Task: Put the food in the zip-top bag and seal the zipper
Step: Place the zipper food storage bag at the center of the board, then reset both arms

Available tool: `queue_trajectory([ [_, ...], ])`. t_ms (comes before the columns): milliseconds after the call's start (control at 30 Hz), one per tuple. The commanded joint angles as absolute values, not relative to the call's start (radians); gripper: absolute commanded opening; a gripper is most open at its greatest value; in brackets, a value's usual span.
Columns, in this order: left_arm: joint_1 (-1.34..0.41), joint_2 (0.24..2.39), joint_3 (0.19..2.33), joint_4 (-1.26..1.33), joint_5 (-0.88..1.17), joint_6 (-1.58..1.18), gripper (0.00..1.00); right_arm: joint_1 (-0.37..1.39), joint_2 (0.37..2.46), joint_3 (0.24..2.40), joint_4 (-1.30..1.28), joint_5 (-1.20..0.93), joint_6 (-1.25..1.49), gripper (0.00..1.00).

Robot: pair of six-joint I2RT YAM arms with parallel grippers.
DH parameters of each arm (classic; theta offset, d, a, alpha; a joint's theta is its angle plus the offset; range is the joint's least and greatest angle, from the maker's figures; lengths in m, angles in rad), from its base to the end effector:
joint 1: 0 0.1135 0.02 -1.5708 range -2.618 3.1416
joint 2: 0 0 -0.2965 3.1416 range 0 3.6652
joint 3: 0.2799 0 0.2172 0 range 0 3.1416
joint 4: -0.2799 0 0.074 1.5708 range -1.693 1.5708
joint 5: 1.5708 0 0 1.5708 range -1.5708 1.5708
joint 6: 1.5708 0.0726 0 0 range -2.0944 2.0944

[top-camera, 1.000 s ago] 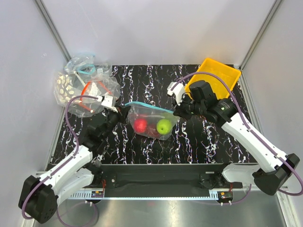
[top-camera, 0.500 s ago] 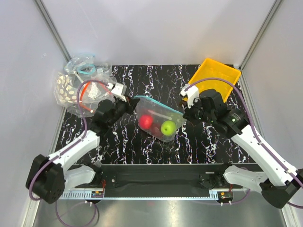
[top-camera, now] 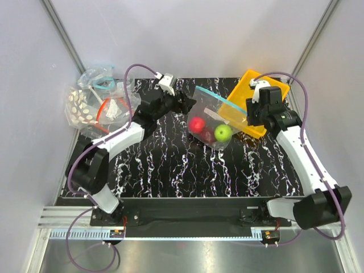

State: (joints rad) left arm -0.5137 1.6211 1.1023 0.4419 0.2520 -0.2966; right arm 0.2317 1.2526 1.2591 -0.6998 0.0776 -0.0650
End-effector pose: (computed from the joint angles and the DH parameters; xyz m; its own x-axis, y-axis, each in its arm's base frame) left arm 0.3306 -0.2073 0.3471 -0.2664 -0.1747 -0.9479 0.6426 0.7008 -0.3097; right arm 0.2428 0.0515 0.3629 -0.6096 -0.2104 -0.7643 -0.2109 0.9724 -0.0994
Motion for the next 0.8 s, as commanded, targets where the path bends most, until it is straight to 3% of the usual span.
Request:
queue_trajectory([
  [0, -0.509, 1.669, 1.270, 0.395, 0.235, -0.322, 0.99, 0.173, 1.295, 1.359, -0.666, 0.247, 0.023, 0.73],
  [100, -0.508, 1.597, 1.290, 0.310, 0.180, -0.301, 0.99, 0.176, 1.270, 1.417, -0.666, 0.262, 0.066, 0.99],
  [367, -0.506, 1.309, 1.316, -0.119, -0.041, -0.334, 0.99, 0.175, 1.094, 1.388, -0.630, 0.085, 0.205, 1.00],
  [767, -0.503, 0.895, 1.088, -0.511, -0.092, -0.356, 0.99, 0.175, 0.829, 1.186, -0.683, 0.147, 0.471, 1.00],
])
